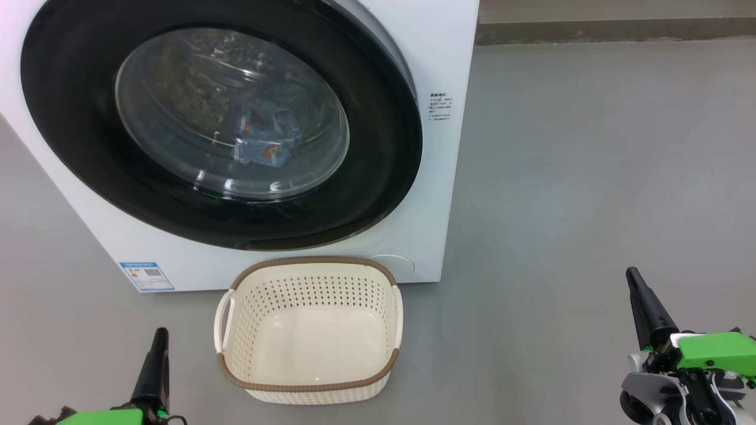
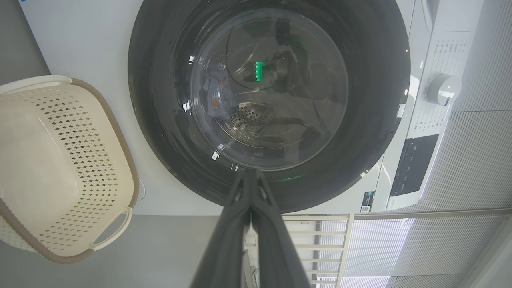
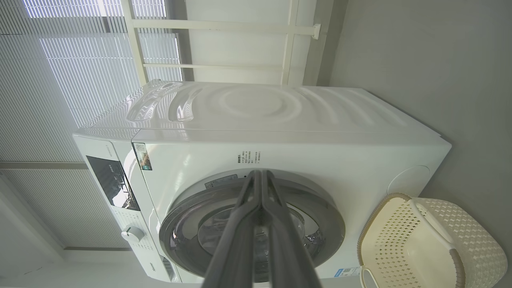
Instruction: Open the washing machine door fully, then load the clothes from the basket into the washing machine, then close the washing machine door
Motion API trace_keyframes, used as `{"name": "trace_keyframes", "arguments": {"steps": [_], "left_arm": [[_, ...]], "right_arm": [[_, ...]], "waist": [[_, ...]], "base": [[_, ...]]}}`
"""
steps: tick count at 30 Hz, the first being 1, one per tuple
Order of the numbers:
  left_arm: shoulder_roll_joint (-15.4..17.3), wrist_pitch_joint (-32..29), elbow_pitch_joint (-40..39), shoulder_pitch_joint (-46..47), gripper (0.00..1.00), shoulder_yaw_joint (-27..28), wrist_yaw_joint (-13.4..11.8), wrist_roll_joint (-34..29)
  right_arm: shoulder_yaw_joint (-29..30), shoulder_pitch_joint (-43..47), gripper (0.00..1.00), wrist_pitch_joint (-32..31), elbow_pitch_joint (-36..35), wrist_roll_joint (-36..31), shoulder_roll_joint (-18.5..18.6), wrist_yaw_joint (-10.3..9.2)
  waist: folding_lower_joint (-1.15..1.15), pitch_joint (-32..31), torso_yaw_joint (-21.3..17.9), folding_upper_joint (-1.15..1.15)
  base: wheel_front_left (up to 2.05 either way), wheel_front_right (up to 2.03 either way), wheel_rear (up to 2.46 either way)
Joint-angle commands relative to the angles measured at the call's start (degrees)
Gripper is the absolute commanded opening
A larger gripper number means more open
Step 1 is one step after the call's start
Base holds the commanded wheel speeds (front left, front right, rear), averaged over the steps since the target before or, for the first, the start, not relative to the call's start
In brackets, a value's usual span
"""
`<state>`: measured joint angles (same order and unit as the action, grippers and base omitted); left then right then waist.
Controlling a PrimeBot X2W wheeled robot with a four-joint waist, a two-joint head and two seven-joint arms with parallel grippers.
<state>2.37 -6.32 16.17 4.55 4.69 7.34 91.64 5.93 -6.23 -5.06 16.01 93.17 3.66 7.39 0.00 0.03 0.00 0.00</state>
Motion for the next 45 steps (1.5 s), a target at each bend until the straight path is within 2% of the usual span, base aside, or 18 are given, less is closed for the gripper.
{"name": "trace_keyframes", "arguments": {"steps": [1, 45], "left_arm": [[0.51, -0.24, -1.66, 2.08, 0.0, 1.94, 0.14, 0.43], [0.51, -0.24, -1.71, 2.07, 0.0, 1.95, 0.14, 0.43]], "right_arm": [[-0.85, -0.22, 0.0, -0.26, -1.73, 0.22, 0.31, 0.1], [-0.5, -0.25, 0.0, -0.54, -1.71, -0.08, 0.06, 0.1]], "waist": [[0.0, 0.0, 0.0, 0.0], [0.0, 0.0, 0.0, 0.0]], "base": [[0.0, 0.0, 0.0], [0.0, 0.0, 0.0]]}}
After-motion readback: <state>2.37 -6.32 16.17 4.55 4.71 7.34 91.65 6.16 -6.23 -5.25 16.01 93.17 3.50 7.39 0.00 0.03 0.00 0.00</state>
